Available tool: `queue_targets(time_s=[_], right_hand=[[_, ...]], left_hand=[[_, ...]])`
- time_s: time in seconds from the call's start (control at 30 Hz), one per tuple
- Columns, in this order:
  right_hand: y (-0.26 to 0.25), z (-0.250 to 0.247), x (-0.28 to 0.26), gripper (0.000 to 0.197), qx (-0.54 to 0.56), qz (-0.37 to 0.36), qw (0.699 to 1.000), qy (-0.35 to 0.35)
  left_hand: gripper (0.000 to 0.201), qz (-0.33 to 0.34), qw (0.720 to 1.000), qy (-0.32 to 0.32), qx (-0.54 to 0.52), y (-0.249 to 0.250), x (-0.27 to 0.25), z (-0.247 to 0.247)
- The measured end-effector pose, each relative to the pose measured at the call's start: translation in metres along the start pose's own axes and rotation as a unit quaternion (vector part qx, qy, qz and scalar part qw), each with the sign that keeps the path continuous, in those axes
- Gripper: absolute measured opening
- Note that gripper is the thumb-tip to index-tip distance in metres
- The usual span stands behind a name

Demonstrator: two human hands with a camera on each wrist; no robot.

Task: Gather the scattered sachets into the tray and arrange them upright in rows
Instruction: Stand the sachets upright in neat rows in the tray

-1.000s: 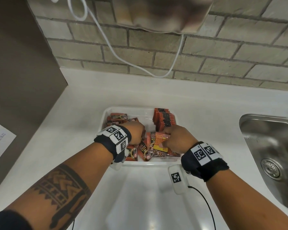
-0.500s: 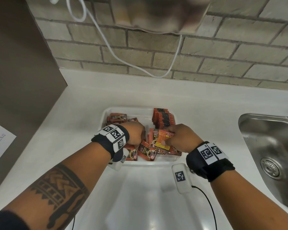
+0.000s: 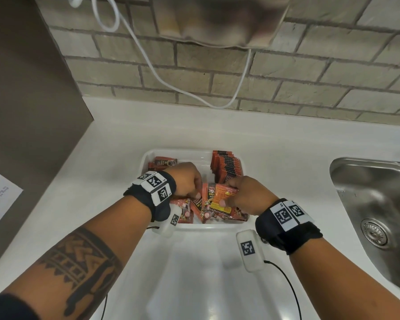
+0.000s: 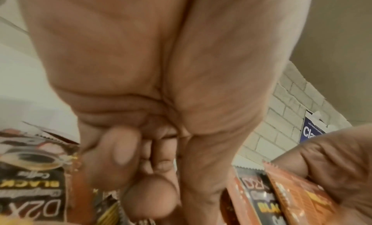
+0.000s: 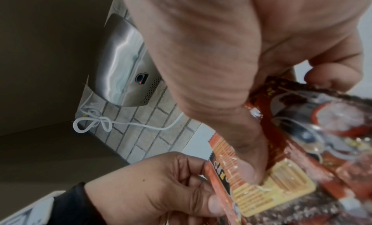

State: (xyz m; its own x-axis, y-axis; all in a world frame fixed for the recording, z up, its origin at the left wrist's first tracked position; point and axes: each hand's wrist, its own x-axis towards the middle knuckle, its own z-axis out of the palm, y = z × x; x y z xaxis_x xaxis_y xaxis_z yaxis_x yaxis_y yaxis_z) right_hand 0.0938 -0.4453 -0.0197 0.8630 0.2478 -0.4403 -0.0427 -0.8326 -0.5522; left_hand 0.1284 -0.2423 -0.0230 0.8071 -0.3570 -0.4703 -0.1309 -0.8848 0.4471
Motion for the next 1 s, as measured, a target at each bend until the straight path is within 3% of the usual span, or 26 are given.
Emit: queue_targets(time_s=[0.2,0.33,0.5,0.67,1.0], right_hand=[[-0.004,0.011,0.004,0.040,0.001,0.002,1.000,-0.010],[-0.007,0.015,0.005,0.027,-0.008,-0.004,1.000,-0.013],[-0.007,0.018,0.002,0.023,-0.019,-0.007,1.000,-0.006],[-0.004,0.013,0.000,0.024,-0.036,-0.007,0.999,0.018],[0.004,-0.002,-0.008,0.016,0.003,0.002,0.998,0.064]], left_hand=[[0.024,-0.026,0.995,-0.014,-0.097,-0.004,-0.001,-0.002],[0.028,-0.038,0.989,-0.031,-0.139,-0.005,-0.003,-0.001],[0.034,-0.028,0.997,-0.045,-0.057,-0.003,-0.008,0.001],[0.026,-0.022,0.998,-0.051,0.020,-0.003,-0.011,0.003],[0.029,-0.018,0.996,-0.065,0.050,-0.001,-0.018,0.003]])
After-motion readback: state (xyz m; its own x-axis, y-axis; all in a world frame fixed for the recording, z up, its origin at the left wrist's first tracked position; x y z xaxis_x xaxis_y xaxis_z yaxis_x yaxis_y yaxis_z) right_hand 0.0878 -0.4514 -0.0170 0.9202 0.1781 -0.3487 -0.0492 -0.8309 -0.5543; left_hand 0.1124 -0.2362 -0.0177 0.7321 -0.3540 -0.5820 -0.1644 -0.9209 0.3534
